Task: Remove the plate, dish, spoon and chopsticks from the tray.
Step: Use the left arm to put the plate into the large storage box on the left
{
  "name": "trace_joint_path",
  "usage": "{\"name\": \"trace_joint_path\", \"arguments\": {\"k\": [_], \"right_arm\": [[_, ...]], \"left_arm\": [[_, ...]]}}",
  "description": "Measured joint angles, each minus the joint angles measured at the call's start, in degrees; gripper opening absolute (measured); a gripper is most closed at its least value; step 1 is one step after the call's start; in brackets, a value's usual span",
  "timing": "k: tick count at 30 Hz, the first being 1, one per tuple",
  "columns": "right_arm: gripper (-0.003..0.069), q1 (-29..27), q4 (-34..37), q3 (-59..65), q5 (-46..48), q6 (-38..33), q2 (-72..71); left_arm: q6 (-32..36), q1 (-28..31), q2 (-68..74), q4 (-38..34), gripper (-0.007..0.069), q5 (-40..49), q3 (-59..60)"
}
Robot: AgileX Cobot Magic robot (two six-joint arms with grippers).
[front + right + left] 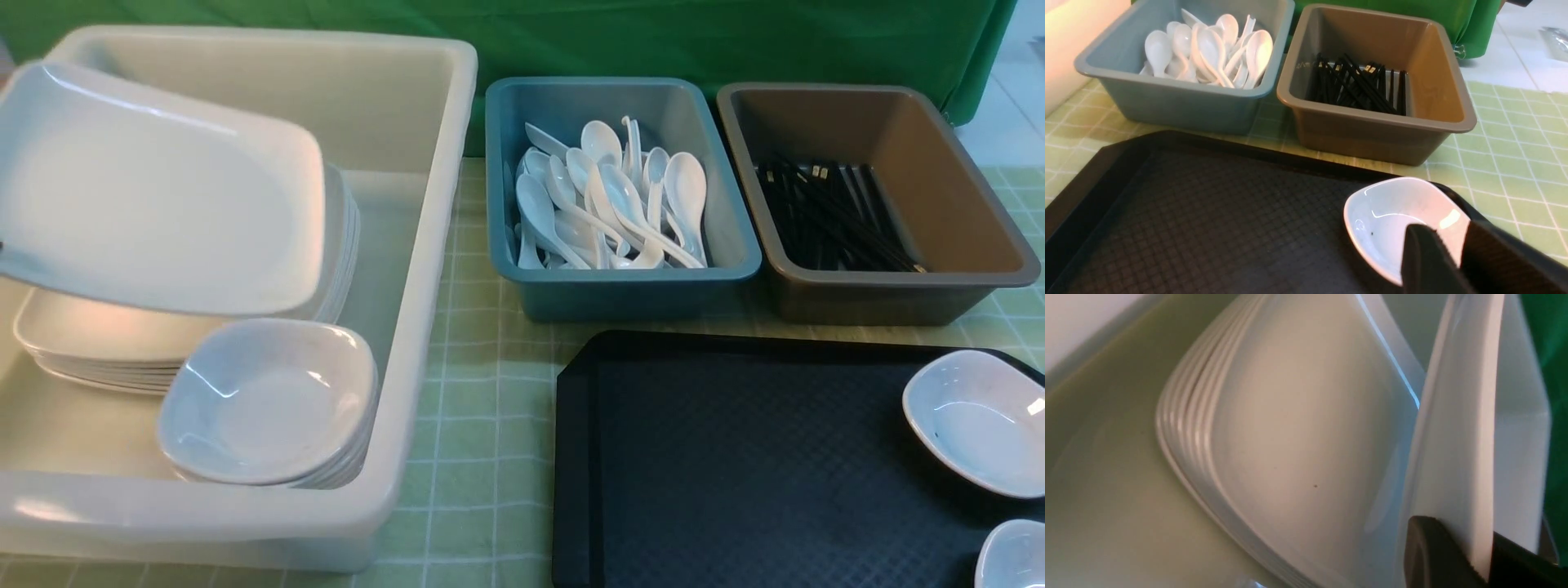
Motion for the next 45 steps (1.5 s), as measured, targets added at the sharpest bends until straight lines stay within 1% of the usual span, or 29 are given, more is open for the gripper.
{"name": "trace_joint_path", "arguments": {"k": [4,5,6,12,15,23,25,27,31,33,34,37,38,39,40,42,43,45], "right_arm": [[0.0146,0.00,0.00,0.00,0.00,0.00,0.00],[0.0146,0.00,0.00,0.00,0.00,0.00,0.00],[0.0148,0.00,0.00,0.00,0.00,0.00,0.00],[0.0155,0.00,0.00,0.00,0.00,0.00,0.00],[0.0157,0.00,0.00,0.00,0.00,0.00,0.00],[0.0162,0.00,0.00,0.00,-0.06,0.00,0.00],[0.0166,0.00,0.00,0.00,-0.06,0.00,0.00],[0.0167,0.00,0.00,0.00,-0.06,0.00,0.00],[0.0173,0.00,0.00,0.00,-0.06,0.00,0.00],[0.0176,0.00,0.00,0.00,-0.06,0.00,0.00],[0.0176,0.00,0.05,0.00,-0.06,0.00,0.00],[0.0176,0.00,0.05,0.00,-0.06,0.00,0.00],[0.0176,0.00,0.05,0.00,-0.06,0.00,0.00],[0.0176,0.00,0.05,0.00,-0.06,0.00,0.00],[0.0176,0.00,0.05,0.00,-0.06,0.00,0.00],[0.0176,0.00,0.05,0.00,-0.06,0.00,0.00],[0.0176,0.00,0.05,0.00,0.00,0.00,0.00],[0.0176,0.00,0.05,0.00,0.00,0.00,0.00]], "left_arm": [[5.04,0.00,3.52,-0.98,0.0019,-0.45,0.00],[5.32,0.00,3.64,-1.14,0.0019,-0.45,0.00],[7.20,0.00,4.73,-1.89,0.0019,-0.45,0.00],[12.07,0.00,6.88,-2.43,0.0019,-0.44,0.00],[13.29,0.00,7.23,-1.10,0.0019,-0.91,0.00],[13.42,0.00,7.37,1.53,0.0023,-3.76,-0.11],[13.47,0.00,7.37,2.29,0.0041,-4.34,-0.11],[13.63,0.00,7.37,2.73,0.0065,-4.53,-0.11],[14.57,-0.38,7.37,4.23,0.0150,-4.38,-0.11],[14.97,-1.38,7.37,6.12,0.0229,-5.27,-0.11],[14.97,-1.81,7.37,6.68,0.0248,-5.69,-0.11],[14.75,-2.83,7.37,10.20,0.0347,-6.18,-0.53],[14.50,-2.84,7.37,10.81,0.0358,-6.11,-0.61],[12.28,-2.97,7.37,13.26,0.0405,-5.51,-1.66],[11.12,-2.97,7.37,14.35,0.0421,-4.83,-2.18],[6.69,-3.10,7.37,18.35,0.0466,-2.67,-4.32],[4.24,-3.15,7.37,20.63,0.0485,-1.46,-5.89],[1.25,-3.15,7.37,23.33,0.0500,0.80,-8.82]]}}
